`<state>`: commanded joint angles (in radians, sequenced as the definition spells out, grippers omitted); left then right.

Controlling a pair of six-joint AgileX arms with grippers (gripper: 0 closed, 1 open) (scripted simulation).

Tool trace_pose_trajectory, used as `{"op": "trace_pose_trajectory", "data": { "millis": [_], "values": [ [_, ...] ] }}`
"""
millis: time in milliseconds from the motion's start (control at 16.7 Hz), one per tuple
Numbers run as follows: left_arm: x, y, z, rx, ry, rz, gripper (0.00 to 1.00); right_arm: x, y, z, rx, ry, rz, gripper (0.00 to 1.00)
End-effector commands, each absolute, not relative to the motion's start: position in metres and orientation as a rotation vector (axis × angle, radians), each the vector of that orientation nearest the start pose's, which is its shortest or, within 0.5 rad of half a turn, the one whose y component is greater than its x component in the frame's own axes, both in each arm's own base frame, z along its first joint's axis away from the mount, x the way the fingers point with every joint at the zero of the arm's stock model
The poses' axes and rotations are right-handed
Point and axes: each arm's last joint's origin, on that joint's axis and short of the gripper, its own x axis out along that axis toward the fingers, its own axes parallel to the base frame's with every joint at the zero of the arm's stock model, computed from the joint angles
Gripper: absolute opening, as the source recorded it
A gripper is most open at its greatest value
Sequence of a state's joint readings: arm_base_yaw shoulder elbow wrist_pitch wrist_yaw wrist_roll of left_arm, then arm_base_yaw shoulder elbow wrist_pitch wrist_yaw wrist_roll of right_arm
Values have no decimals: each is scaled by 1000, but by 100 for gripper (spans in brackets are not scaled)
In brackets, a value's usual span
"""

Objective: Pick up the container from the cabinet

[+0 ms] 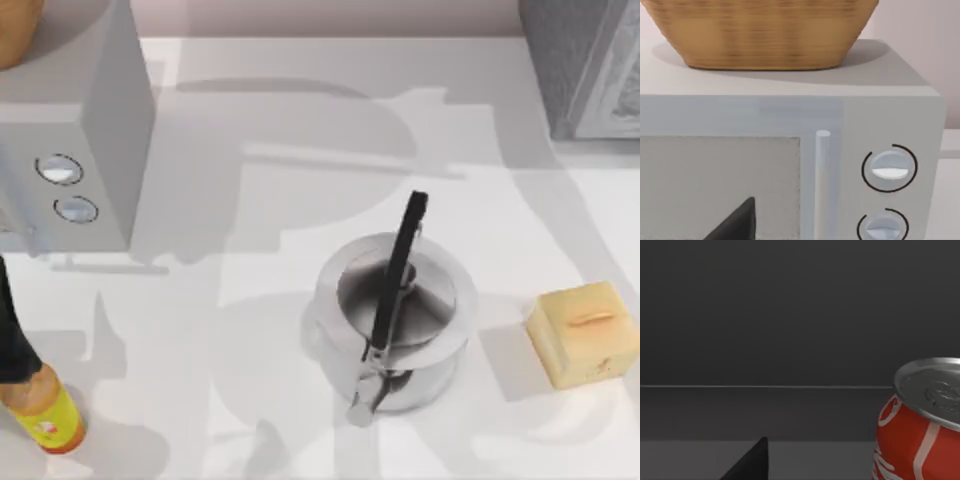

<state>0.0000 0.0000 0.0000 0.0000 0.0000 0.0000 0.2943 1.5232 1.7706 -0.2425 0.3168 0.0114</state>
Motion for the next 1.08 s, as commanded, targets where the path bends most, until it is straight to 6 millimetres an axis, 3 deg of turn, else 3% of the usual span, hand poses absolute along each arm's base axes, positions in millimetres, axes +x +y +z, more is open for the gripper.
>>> {"op": "trace_pose_trajectory", "data": {
  "millis": [600, 1080],
  "values": [
    [106, -1, 160, 0, 0, 0, 100, 320, 93, 483, -2, -9, -7, 2],
    [106, -1, 160, 0, 0, 0, 100, 320, 93, 483, -2, -9, -7, 0]
  ]
}}
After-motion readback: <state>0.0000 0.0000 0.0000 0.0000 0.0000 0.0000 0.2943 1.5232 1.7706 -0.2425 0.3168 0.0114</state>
